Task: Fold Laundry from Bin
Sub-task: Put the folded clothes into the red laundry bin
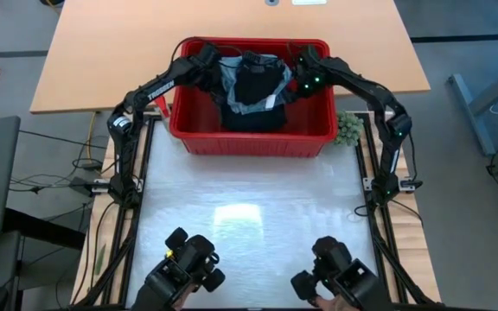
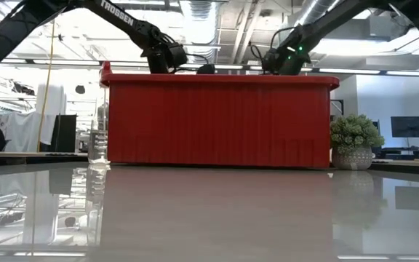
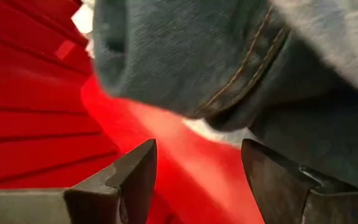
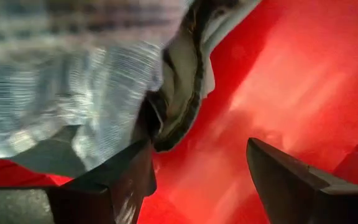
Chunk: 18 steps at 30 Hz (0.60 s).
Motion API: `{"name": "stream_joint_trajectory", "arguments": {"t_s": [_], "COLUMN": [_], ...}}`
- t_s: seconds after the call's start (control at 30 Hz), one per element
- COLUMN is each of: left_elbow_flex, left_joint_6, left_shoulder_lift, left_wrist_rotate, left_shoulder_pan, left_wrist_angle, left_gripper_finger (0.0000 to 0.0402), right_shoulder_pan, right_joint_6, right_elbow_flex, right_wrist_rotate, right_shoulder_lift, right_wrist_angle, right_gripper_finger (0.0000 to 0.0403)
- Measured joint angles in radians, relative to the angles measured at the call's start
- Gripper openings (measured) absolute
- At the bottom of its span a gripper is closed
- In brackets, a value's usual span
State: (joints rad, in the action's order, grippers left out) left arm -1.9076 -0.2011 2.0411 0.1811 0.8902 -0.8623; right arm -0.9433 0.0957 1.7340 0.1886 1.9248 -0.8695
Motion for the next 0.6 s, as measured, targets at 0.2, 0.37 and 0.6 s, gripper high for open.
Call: {"name": "stream_joint_trajectory", "arguments": {"t_s": [0.2,0.37,0.6], "left_elbow_flex": [0.001,-0.030,-0.297], "left_joint_6": [-0.093,-0.019,-0.033], "left_shoulder_lift": [-0.009,-0.006,-0.007], "left_wrist_rotate": [0.018,0.060,0.120], "left_shoulder_pan": [0.000,0.001,0.001], "left_wrist_angle": [-0.073,-0.148,-0.308], "left_gripper_finger": [0.0221,0.0222,0.0222], "right_shoulder_pan": [0.013,0.035,0.041], "right_joint_6": [-0.023,-0.026,-0.002], "right_elbow_flex": [0.000,0.000,-0.002], "right_wrist_rotate": [-0.014,-0.115,-0.164], "right_shoulder_lift": [-0.074,-0.090,-0.012], "right_wrist_angle": [0.002,0.071,0.135], "right_gripper_finger": [0.0290,0.0290,0.0290]}}
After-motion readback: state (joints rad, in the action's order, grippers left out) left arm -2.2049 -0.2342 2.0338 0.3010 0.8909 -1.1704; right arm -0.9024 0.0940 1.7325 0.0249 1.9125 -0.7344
